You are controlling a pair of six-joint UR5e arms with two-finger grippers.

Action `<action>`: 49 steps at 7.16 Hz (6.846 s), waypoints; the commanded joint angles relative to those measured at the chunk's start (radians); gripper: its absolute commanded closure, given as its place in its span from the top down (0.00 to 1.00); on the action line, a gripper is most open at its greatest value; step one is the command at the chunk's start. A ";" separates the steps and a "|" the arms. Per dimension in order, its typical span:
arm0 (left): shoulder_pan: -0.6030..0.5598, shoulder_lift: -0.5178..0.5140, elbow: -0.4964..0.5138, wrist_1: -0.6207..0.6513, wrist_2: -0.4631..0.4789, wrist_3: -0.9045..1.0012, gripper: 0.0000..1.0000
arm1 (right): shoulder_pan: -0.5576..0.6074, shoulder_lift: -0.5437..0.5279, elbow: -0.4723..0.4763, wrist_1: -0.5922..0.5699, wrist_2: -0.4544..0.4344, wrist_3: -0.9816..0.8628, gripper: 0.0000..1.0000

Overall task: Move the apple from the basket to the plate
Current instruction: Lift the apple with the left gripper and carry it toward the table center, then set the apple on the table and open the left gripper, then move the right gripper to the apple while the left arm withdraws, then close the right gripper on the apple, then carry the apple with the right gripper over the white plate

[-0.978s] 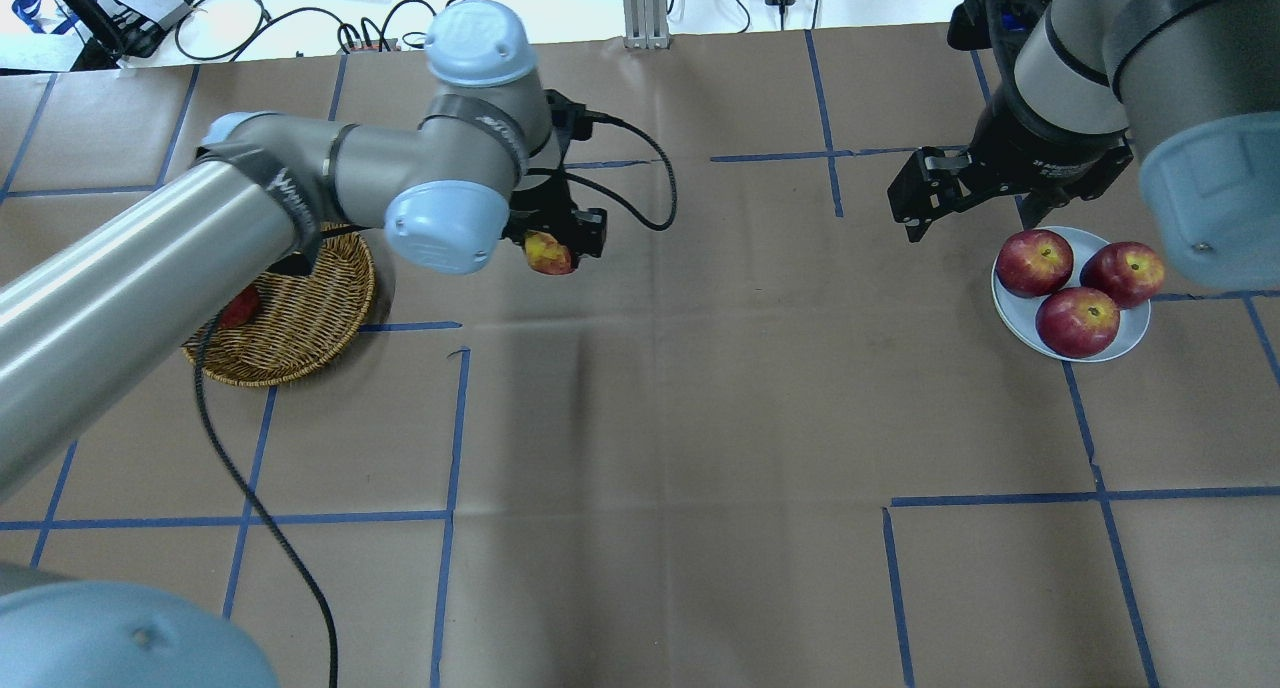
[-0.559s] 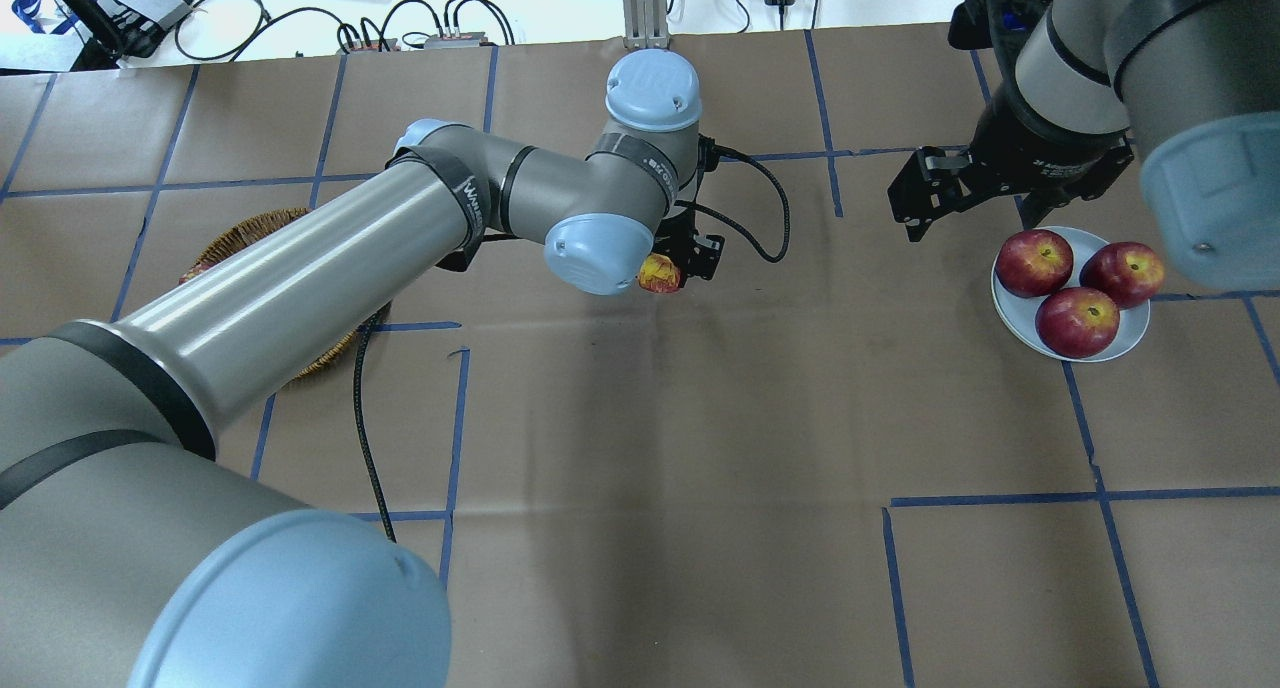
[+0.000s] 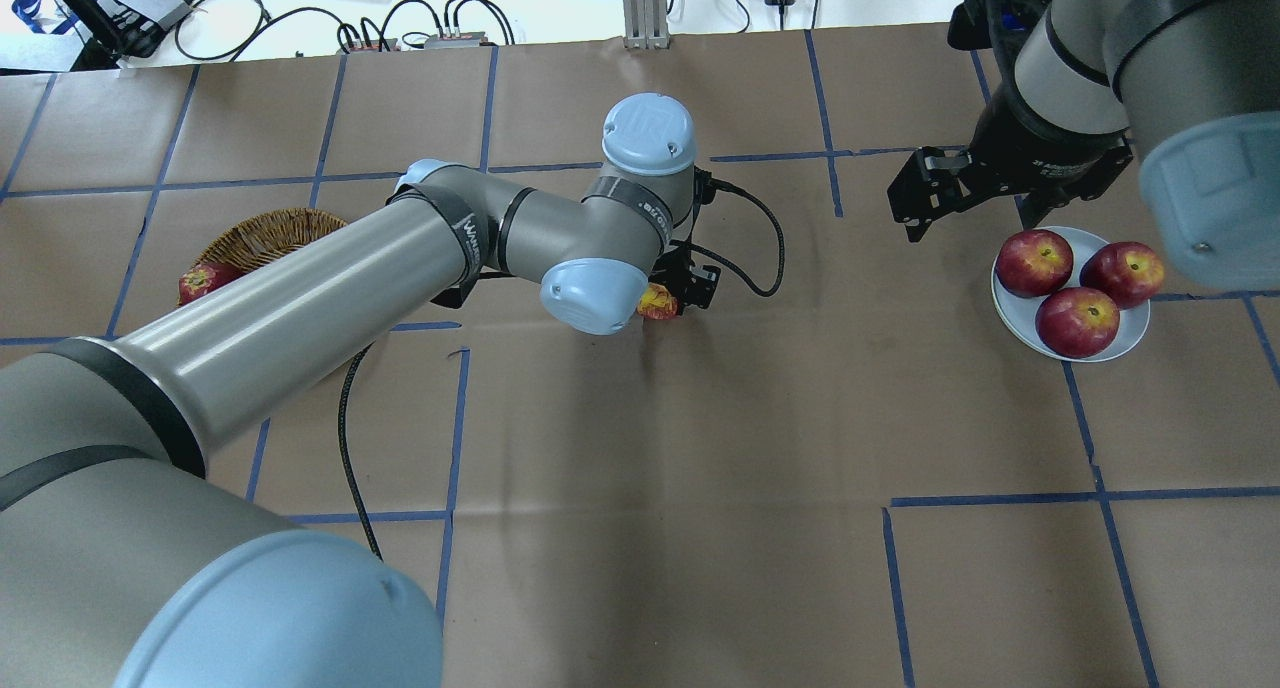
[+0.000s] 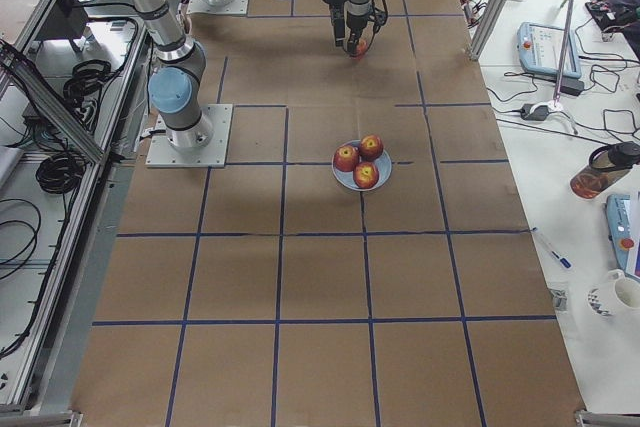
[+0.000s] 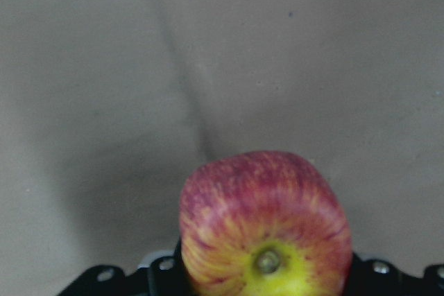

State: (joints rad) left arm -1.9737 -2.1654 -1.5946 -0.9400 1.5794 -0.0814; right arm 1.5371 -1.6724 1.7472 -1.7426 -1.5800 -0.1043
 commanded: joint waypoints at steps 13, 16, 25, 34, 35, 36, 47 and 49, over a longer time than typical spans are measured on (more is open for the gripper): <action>0.186 0.467 0.362 -0.881 0.004 0.087 0.99 | 0.015 0.028 0.000 -0.054 0.014 0.041 1.00; 0.347 0.455 0.332 -0.879 -0.004 0.135 0.99 | 0.180 0.139 -0.032 -0.138 0.011 0.243 1.00; 0.335 0.484 0.188 -0.761 0.001 0.134 0.99 | 0.453 0.608 -0.028 -0.635 -0.064 0.542 1.00; 0.335 0.495 0.183 -0.761 -0.004 0.134 0.99 | 0.301 0.460 -0.097 -0.407 -0.155 0.326 0.54; 0.335 0.495 0.182 -0.761 -0.006 0.134 0.99 | 0.219 0.400 -0.088 -0.352 -0.155 0.198 0.54; 0.335 0.493 0.182 -0.761 -0.007 0.134 0.99 | 0.130 0.355 -0.075 -0.321 -0.155 0.086 0.54; 0.335 0.487 0.183 -0.761 -0.009 0.132 0.99 | -0.462 0.303 0.195 -0.481 0.021 -0.641 0.54; 0.335 0.487 0.182 -0.761 -0.009 0.132 0.99 | -0.462 0.309 0.230 -0.546 0.021 -0.641 0.54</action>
State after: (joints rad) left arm -1.6383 -1.6783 -1.4115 -1.7012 1.5708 0.0506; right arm 1.0756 -1.3677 1.9559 -2.2517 -1.5604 -0.7455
